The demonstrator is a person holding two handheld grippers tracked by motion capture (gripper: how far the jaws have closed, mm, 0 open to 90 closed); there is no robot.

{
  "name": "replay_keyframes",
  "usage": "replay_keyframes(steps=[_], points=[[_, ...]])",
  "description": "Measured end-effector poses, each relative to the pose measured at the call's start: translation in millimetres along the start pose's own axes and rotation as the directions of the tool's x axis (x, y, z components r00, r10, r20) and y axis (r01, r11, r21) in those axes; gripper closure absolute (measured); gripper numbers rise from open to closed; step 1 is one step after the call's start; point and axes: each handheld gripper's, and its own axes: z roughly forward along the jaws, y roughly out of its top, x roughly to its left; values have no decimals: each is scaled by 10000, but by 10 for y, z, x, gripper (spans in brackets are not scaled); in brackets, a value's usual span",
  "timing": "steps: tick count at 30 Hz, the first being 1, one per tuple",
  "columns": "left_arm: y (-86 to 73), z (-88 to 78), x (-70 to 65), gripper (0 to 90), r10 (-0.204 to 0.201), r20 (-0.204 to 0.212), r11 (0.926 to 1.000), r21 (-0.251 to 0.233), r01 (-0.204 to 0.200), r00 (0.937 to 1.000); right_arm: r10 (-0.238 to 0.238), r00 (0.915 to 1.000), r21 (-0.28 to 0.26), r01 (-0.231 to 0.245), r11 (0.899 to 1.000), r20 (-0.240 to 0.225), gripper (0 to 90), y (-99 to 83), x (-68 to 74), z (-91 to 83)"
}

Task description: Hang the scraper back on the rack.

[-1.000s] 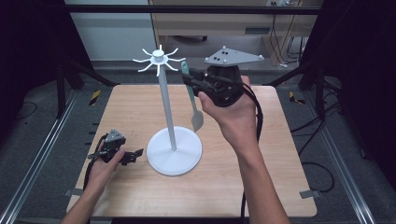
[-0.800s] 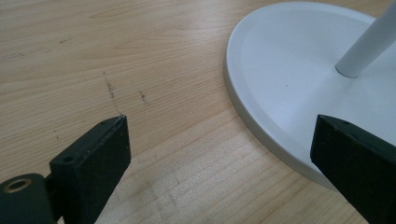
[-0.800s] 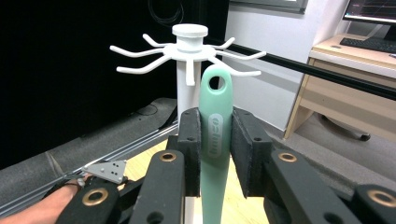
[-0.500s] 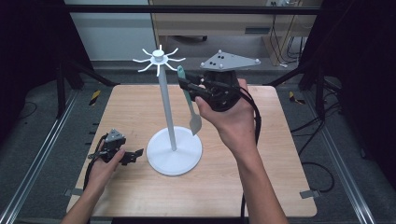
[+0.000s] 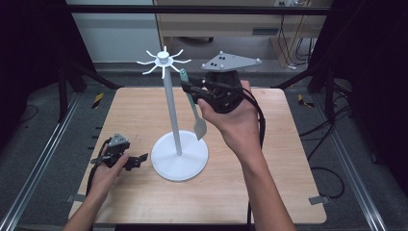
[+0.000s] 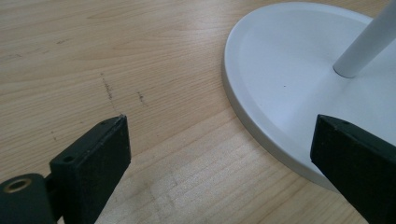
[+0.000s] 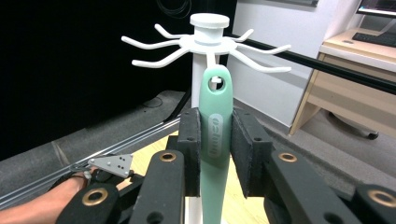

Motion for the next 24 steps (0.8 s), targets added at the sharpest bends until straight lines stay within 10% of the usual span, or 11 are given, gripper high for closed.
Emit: replay_keyframes(steps=[24], points=[[2,4,-2,47,5,8,10000,25,-5,10000,-40,10000,128,39,9999,67,741,12,13,116]])
